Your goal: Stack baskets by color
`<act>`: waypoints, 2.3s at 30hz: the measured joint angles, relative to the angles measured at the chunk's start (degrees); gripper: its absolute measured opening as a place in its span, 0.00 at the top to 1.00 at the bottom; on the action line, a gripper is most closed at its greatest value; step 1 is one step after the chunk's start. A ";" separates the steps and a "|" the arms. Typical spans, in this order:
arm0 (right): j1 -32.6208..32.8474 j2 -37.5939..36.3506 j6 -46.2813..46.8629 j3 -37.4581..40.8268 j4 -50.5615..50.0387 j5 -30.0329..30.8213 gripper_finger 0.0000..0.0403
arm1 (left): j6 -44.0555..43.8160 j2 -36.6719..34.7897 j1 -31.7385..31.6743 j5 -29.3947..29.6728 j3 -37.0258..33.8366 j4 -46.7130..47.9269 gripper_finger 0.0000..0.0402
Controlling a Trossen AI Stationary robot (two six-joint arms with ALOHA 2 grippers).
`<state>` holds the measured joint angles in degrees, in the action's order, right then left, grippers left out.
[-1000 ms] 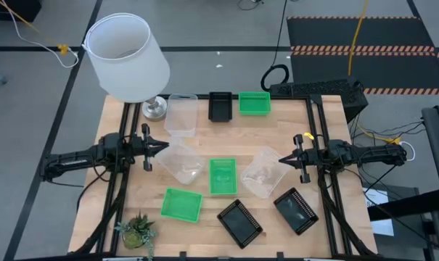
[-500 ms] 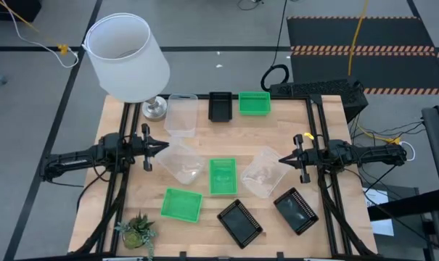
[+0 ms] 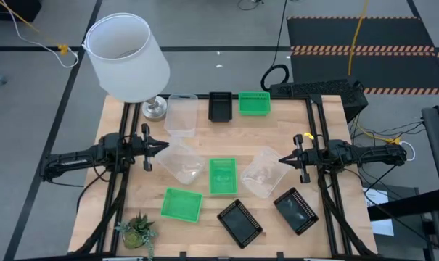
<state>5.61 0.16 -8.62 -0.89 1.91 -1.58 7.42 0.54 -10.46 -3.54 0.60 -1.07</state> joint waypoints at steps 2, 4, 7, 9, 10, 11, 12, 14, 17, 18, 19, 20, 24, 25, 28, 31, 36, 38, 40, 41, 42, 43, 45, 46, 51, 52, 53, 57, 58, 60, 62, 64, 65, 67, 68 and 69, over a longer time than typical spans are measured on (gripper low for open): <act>0.00 0.02 0.00 0.01 0.00 0.00 1.00 | 0.00 -0.02 0.00 0.01 0.00 -0.01 0.92; 0.00 0.01 0.02 0.02 0.00 0.00 1.00 | 0.00 -0.02 -0.02 -0.01 0.00 0.01 0.92; 0.00 0.02 0.02 0.02 0.00 0.02 1.00 | 0.00 -0.01 -0.01 0.00 0.00 0.00 0.92; 0.00 0.02 0.00 0.02 0.00 0.00 1.00 | 0.00 0.00 0.00 -0.01 0.00 0.00 0.92; 0.00 0.02 0.01 0.01 0.00 0.01 1.00 | 0.00 -0.01 -0.01 0.00 0.00 -0.01 0.92; 0.00 0.00 0.02 0.02 0.00 0.02 1.00 | 0.00 -0.02 0.00 0.00 0.00 -0.01 0.92; 0.00 0.02 0.01 0.02 0.00 0.01 1.00 | 0.00 0.00 0.00 -0.01 0.00 0.01 0.92; 0.00 0.01 0.01 0.02 0.00 0.01 1.00 | 0.00 -0.01 -0.01 -0.01 0.00 -0.01 0.92; 0.00 0.02 0.02 0.02 0.00 0.00 1.00 | 0.00 -0.01 0.00 -0.01 0.00 0.00 0.92; 0.00 0.02 0.00 0.02 0.00 0.02 1.00 | 0.00 -0.01 0.00 -0.01 0.00 0.00 0.92; 0.00 0.02 0.01 0.00 0.00 0.02 1.00 | 0.00 -0.01 -0.01 0.00 0.00 -0.01 0.92; 0.00 0.02 0.01 0.01 0.00 0.01 1.00 | 0.00 0.00 0.00 -0.01 0.00 -0.01 0.92; 0.00 0.02 0.02 0.02 0.00 0.02 1.00 | 0.00 0.00 0.00 0.01 0.00 0.00 0.92; 0.00 0.02 0.00 0.02 0.00 0.02 1.00 | 0.00 -0.01 -0.01 0.00 0.00 -0.01 0.92; 0.00 0.02 0.01 0.02 0.00 0.02 1.00 | 0.00 0.00 0.00 -0.01 0.00 0.01 0.92; 0.00 0.01 0.01 0.01 0.00 0.01 1.00 | 0.00 -0.02 0.00 -0.01 0.00 -0.01 0.92; 0.00 0.01 0.01 0.02 0.00 0.00 1.00 | 0.00 0.00 0.00 0.01 0.00 -0.01 0.92; 0.00 0.02 0.02 0.02 0.00 0.00 1.00 | 0.00 -0.01 -0.01 0.01 0.00 0.00 0.92; 0.00 0.00 0.02 0.01 0.00 0.01 1.00 | -0.17 0.00 -0.01 -0.01 0.00 -0.01 0.92; 0.00 0.02 0.01 0.00 0.00 0.01 1.00 | -1.06 0.00 -0.01 -0.01 0.00 -0.04 0.92; 0.00 0.02 0.02 0.01 0.00 0.00 1.00 | -2.29 0.00 0.00 -0.01 0.00 -0.28 0.92; 0.00 0.02 0.02 0.01 0.00 0.02 1.00 | -3.47 0.00 0.00 -0.01 -0.01 -0.79 0.92; 0.00 0.01 0.02 0.02 0.00 0.02 1.00 | -4.21 0.00 0.00 -0.20 -0.01 -2.42 0.92; 0.00 0.01 0.02 0.01 0.00 0.01 1.00 | -4.10 0.00 0.00 -0.73 -0.02 -3.21 0.92; 0.00 0.01 0.01 0.01 0.00 0.02 1.00 | -4.66 0.28 0.02 -2.51 2.63 -3.31 0.99; 0.00 0.01 0.00 0.01 0.00 0.01 1.00 | -5.24 0.46 0.02 -2.52 3.75 -2.89 0.99; 0.00 0.02 0.00 0.02 0.00 0.01 1.00 | -5.67 0.79 0.02 -2.69 5.13 -1.88 0.99; 0.00 0.02 0.00 0.00 0.00 0.00 1.00 | -6.14 3.50 0.02 -2.91 12.67 3.02 0.99; 0.00 0.01 0.00 0.02 0.00 0.01 1.00 | -6.16 4.46 0.02 -2.92 15.08 4.79 0.99; 0.00 0.02 0.00 0.00 0.00 0.02 1.00 | -6.24 6.89 0.02 -2.91 20.48 9.11 0.99; 0.00 0.02 0.00 0.00 0.00 0.02 1.00 | -6.23 9.67 0.02 -2.90 26.23 14.11 0.99; 0.00 0.02 0.00 0.00 0.00 0.02 1.00 | -5.94 12.81 0.02 -2.90 32.19 18.23 0.99; 0.00 0.02 0.00 0.02 0.00 0.01 1.00 | -5.45 14.42 0.02 -2.90 35.20 20.46 0.99; 0.00 0.02 0.00 0.01 0.01 0.00 1.00 | -4.81 17.80 0.02 -2.91 41.28 24.47 0.98; 0.00 0.01 0.00 0.01 0.00 0.01 1.00 | -4.98 19.49 0.00 -2.92 44.34 26.25 0.98; 0.00 0.02 0.00 0.02 0.00 0.02 1.00 | -5.14 21.18 0.00 -2.92 47.27 28.26 0.97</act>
<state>5.61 0.18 -8.62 -0.87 1.91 -1.56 2.28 21.72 -10.46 -6.46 47.88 27.19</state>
